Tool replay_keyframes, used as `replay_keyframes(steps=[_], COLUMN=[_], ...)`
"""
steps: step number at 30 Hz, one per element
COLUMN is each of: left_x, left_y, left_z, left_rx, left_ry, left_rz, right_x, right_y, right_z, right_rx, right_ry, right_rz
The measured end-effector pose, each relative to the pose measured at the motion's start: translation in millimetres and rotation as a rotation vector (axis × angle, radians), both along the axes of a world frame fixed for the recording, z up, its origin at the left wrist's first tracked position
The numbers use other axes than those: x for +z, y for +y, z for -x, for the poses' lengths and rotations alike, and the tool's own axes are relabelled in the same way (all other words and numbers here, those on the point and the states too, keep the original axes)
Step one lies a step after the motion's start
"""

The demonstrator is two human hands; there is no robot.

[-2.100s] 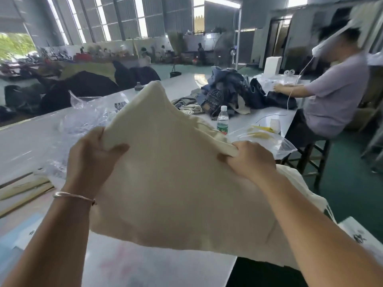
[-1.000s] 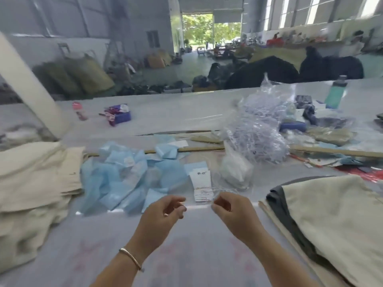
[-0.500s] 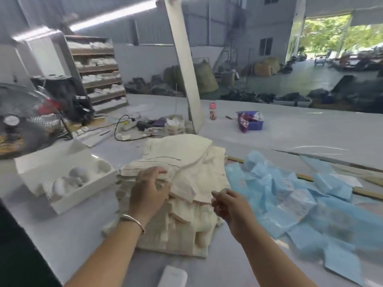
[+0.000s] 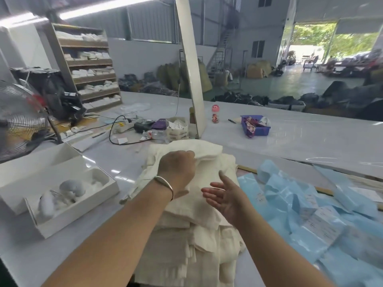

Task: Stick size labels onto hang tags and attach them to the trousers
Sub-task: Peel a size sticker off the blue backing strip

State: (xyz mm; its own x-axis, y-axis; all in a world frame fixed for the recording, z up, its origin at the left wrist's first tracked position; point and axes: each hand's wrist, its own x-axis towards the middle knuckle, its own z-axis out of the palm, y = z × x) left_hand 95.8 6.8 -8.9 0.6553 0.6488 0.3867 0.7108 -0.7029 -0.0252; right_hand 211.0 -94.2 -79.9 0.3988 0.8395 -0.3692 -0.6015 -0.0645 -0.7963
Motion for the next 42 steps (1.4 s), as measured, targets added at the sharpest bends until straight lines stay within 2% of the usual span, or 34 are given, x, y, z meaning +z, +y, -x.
replay_keyframes(steps=[2, 4, 6, 8, 9, 11, 14, 16, 18, 20, 21, 22, 24, 26, 27, 28, 30, 32, 33, 34, 36, 37, 38, 40, 42], left_x=[18, 19, 10, -8, -17, -33, -47, -46, -43, -36, -33, -32, -33, -34, -35, -37, -43, -50, -49, -47, -41, -38, -37, -35, -27], left_y=[-26, -56, -73, -66, -57, -35, 1, 18, 30, 31, 28, 25, 12, -16, -32, -49, -78, -97, -107, -119, -150, -167, -182, -207, -225], left_z=[5, 13, 22, 28, 31, 38, 52, 61, 65, 63, 62, 60, 52, 42, 37, 33, 23, 11, 6, 1, -14, -21, -27, -40, -46], left_rx=[-0.138, -0.335, -0.505, -0.552, -0.506, -0.306, -0.002, 0.171, 0.264, 0.284, 0.305, 0.334, 0.374, 0.275, 0.176, 0.064, -0.080, -0.052, -0.002, 0.009, -0.056, -0.073, -0.068, -0.048, -0.060], left_ry=[-0.094, -0.179, -0.113, -0.028, -0.050, -0.193, -0.499, -0.647, -0.779, -1.043, -1.091, -1.039, -0.755, -0.480, -0.422, -0.478, -0.852, -1.217, -1.300, -1.288, -1.121, -1.053, -1.062, -1.213, -1.485], left_rz=[-0.041, -0.006, 0.235, 0.549, 0.637, 0.657, 0.491, 0.498, 0.740, 1.242, 1.431, 1.500, 1.444, 1.515, 1.589, 1.680, 1.828, 1.785, 1.711, 1.664, 1.885, 1.927, 1.921, 1.779, 1.648], right_x=[12, 25, 35, 36, 32, 25, 28, 35, 41, 47, 50, 52, 58, 65, 68, 71, 76, 78, 80, 81, 82, 81, 80, 75, 68], right_y=[11, 15, 16, 16, 15, 11, -1, -15, -34, -56, -67, -78, -100, -120, -129, -138, -158, -180, -193, -207, -237, -253, -269, -305, -341], right_z=[-6, -18, -30, -33, -33, -34, -31, -33, -37, -45, -50, -55, -62, -66, -67, -68, -70, -73, -73, -74, -75, -77, -81, -91, -102], right_rx=[0.113, 0.233, 0.228, 0.190, 0.148, 0.069, 0.039, 0.038, 0.033, 0.012, -0.004, -0.018, -0.039, -0.049, -0.049, -0.041, -0.024, -0.005, 0.012, 0.031, 0.061, 0.065, 0.071, 0.052, 0.047], right_ry=[0.190, 0.272, 0.165, -0.032, -0.105, -0.167, -0.158, -0.173, -0.185, -0.187, -0.186, -0.191, -0.199, -0.202, -0.197, -0.188, -0.164, -0.146, -0.143, -0.144, -0.151, -0.157, -0.163, -0.152, -0.119], right_rz=[-0.082, -0.198, -0.157, 0.063, 0.145, 0.174, 0.047, -0.078, -0.193, -0.279, -0.304, -0.316, -0.329, -0.344, -0.354, -0.369, -0.380, -0.374, -0.378, -0.379, -0.385, -0.397, -0.399, -0.407, -0.412])
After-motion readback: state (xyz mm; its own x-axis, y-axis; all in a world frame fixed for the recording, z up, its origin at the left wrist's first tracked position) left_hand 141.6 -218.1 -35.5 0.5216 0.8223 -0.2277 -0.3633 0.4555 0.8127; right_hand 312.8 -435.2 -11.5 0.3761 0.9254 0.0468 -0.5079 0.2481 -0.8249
